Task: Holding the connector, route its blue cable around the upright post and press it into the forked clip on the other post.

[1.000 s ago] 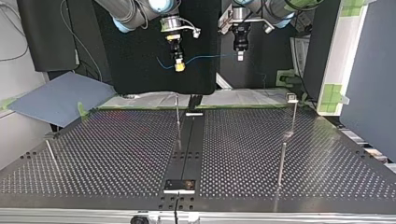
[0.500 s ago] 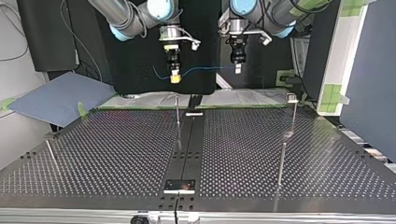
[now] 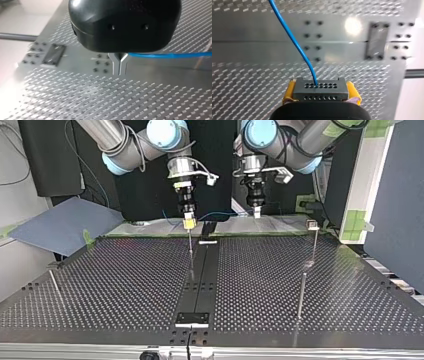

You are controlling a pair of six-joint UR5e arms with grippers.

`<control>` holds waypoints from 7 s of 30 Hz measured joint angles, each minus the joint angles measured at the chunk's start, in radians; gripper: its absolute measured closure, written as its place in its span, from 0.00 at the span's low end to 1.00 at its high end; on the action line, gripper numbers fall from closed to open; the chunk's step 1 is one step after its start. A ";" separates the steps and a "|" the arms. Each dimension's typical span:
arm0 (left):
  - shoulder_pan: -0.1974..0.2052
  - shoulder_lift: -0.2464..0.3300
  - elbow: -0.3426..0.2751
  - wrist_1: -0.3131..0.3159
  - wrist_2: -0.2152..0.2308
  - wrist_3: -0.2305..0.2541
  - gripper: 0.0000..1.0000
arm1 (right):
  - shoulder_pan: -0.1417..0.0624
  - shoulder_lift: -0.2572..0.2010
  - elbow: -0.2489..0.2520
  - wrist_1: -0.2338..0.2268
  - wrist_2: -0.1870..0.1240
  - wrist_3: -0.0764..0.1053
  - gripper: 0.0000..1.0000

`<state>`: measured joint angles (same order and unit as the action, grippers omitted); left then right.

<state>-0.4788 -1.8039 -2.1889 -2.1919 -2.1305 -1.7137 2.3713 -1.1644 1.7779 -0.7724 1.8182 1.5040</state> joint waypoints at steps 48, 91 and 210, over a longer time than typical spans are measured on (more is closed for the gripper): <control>0.290 0.395 0.221 -0.340 0.058 -0.138 1.00 | -0.016 -0.012 -0.398 0.375 -0.285 -0.005 1.00; 0.496 0.179 0.409 -0.333 0.294 -0.271 1.00 | -0.024 0.147 -0.653 0.387 -0.275 0.018 1.00; 0.505 -0.010 0.420 -0.347 0.439 -0.294 0.00 | -0.114 0.534 -0.007 -0.116 0.104 0.023 1.00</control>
<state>0.0264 -1.8138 -1.7692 -2.5387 -1.6911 -2.0079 2.2569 -0.6308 1.7711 -0.8881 1.9224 1.5274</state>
